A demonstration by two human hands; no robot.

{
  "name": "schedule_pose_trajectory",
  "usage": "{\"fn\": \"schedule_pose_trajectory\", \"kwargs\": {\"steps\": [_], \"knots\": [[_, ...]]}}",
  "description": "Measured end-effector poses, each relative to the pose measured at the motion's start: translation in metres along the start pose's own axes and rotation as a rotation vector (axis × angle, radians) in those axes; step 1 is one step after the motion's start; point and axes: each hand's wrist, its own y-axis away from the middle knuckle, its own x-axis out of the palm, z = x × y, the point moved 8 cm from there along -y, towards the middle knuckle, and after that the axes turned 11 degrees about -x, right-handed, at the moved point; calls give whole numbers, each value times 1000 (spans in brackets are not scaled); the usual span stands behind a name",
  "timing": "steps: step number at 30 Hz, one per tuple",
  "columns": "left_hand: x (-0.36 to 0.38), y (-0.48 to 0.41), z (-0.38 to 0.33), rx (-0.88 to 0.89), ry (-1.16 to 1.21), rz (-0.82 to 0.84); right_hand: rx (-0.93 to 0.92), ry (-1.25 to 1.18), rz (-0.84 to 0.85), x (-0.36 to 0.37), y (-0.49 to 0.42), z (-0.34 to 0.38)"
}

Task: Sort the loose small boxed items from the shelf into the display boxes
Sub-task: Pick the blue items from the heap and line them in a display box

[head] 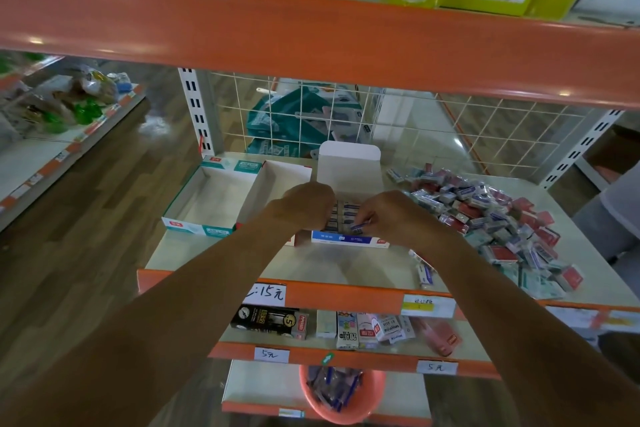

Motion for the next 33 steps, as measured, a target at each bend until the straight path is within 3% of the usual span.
{"fn": "schedule_pose_trajectory", "kwargs": {"steps": [21, 27, 33], "knots": [[3, -3, 1, 30, 34, -7, -46, -18, 183, 4, -10, 4], [1, -2, 3, 42, 90, -9, -1, 56, 114, 8, -16, -1], [-3, 0, 2, 51, 136, -36, -104, 164, 50, 8, -21, -1]]}}
